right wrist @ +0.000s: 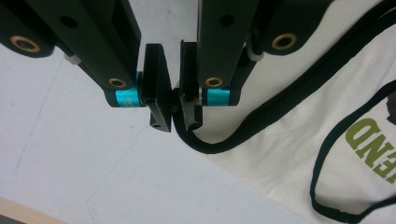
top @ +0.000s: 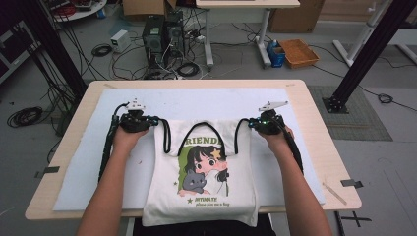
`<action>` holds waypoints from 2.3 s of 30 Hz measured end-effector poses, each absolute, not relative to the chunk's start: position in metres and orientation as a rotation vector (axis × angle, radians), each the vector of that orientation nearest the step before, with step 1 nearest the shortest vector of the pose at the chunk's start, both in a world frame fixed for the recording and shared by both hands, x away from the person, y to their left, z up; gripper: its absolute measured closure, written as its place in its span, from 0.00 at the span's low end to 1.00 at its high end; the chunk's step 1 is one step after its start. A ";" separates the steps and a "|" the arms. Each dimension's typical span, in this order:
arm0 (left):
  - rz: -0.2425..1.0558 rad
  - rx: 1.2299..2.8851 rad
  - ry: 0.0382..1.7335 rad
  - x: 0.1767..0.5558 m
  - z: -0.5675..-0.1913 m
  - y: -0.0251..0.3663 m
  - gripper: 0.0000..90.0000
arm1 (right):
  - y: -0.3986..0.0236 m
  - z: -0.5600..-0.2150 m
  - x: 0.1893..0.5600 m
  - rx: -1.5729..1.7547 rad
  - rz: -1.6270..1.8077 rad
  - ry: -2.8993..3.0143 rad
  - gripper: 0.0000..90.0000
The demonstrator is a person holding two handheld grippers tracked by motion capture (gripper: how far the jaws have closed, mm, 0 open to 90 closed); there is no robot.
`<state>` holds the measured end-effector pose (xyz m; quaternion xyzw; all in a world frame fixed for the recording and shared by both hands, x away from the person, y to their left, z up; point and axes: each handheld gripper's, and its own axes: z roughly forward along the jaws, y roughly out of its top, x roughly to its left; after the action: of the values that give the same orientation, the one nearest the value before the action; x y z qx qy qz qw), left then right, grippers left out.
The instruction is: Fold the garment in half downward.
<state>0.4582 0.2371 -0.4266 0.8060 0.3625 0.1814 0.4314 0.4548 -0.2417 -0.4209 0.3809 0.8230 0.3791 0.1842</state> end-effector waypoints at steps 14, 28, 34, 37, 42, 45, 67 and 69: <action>0.493 2.016 0.951 0.485 -0.416 0.236 0.94 | -0.234 -0.410 0.485 1.097 1.081 2.294 0.94; 0.472 1.995 0.896 0.486 -0.404 0.237 0.94 | -0.236 -0.398 0.491 1.101 1.122 2.267 0.94; 0.469 1.958 0.863 0.476 -0.400 0.238 0.94 | -0.242 -0.399 0.481 1.079 1.159 2.268 0.94; 0.467 1.957 0.856 0.472 -0.401 0.240 0.94 | -0.244 -0.398 0.476 1.072 1.173 2.267 0.94; 0.472 1.936 0.818 0.458 -0.397 0.243 0.94 | -0.251 -0.394 0.459 1.029 1.217 2.259 0.94; 0.474 1.928 0.801 0.450 -0.394 0.244 0.94 | -0.253 -0.392 0.454 1.014 1.238 2.254 0.94; 0.496 1.929 0.626 0.385 -0.393 0.242 0.93 | -0.259 -0.394 0.385 0.834 1.303 2.289 0.94; 0.482 1.925 0.621 0.378 -0.397 0.245 0.93 | -0.260 -0.395 0.377 0.820 1.317 2.289 0.94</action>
<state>0.3779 0.2445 -0.3966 0.7982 0.2574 0.1999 0.5066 0.3771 -0.2601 -0.3950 0.2913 0.8133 0.4677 0.1870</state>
